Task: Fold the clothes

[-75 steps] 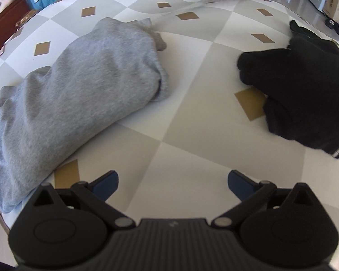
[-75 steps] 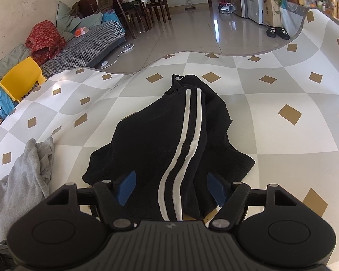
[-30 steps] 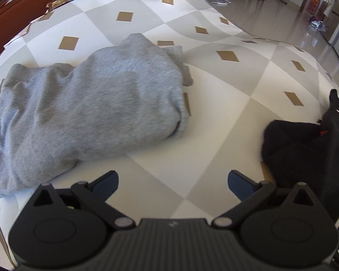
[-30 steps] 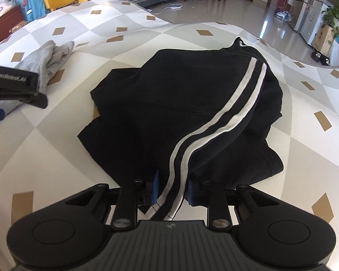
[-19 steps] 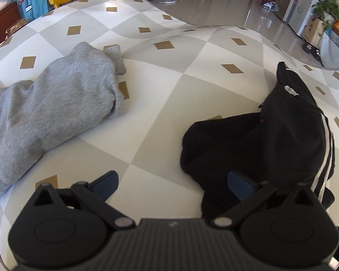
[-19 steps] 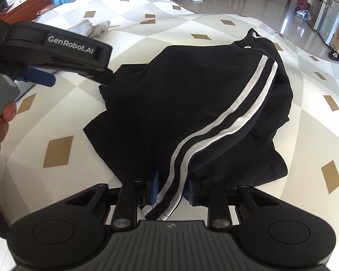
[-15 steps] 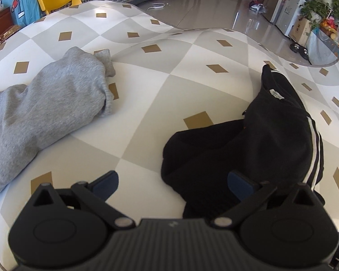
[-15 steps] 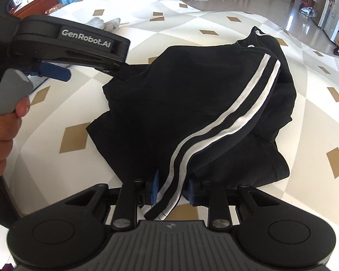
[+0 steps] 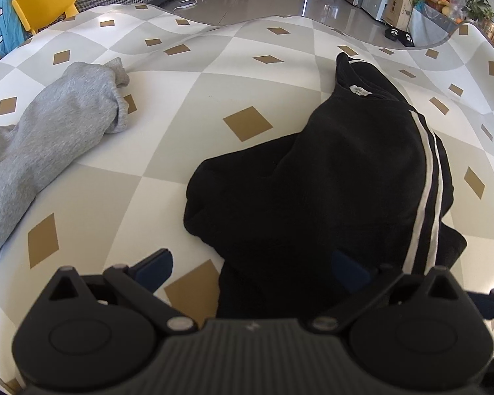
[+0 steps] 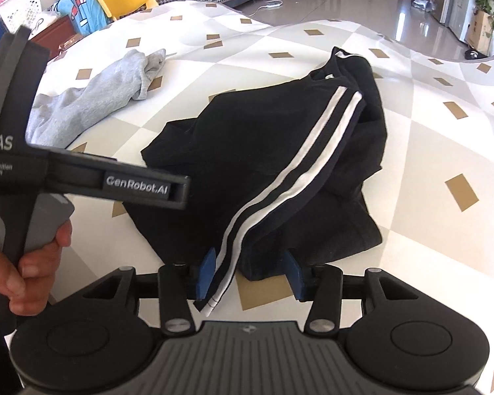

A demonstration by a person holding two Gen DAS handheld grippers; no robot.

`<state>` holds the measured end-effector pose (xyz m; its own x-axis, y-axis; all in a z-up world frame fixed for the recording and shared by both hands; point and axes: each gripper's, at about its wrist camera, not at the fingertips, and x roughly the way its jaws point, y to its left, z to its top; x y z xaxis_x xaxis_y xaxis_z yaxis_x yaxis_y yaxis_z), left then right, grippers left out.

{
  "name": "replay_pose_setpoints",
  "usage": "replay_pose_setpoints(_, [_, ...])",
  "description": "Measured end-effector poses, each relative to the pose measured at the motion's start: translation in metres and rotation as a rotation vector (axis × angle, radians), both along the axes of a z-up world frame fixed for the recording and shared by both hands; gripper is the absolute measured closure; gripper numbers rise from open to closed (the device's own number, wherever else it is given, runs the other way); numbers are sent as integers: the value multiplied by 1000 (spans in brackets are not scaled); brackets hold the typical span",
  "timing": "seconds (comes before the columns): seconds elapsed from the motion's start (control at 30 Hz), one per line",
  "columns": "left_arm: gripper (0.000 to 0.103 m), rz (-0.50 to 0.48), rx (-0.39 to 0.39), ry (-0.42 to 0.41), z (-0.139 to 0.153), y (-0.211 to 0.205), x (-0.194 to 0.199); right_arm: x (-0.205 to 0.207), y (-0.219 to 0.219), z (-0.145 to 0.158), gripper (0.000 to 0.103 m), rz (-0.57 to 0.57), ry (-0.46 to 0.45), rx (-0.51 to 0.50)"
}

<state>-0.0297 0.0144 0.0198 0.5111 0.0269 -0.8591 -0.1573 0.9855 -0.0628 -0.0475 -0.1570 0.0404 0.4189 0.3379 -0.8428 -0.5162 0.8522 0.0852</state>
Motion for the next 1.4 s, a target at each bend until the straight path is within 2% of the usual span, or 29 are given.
replay_pose_setpoints(0.13, [0,-13,15,9,-1,-5,-7,6,-14,7,55,-90,-13,18])
replay_pose_setpoints(0.33, [0,-29,24,24,-6,-10,-9,22,-35,17,54,-234,-18,130])
replay_pose_setpoints(0.57, [0,-72,40,47,-16,-21,-10,51,-44,7,51,-364,-15,209])
replay_pose_setpoints(0.8, [0,-115,56,54,-23,-32,-13,68,-37,-4,49,-413,20,305])
replay_pose_setpoints(1.13, [0,-115,47,48,-25,-31,-14,69,-13,-26,49,-380,3,262])
replay_pose_setpoints(1.33, [0,-114,47,47,-24,-30,-15,60,-8,-26,73,-343,-55,245])
replay_pose_setpoints(1.4, [0,-112,46,47,-24,-31,-14,55,-4,-22,86,-315,-93,219])
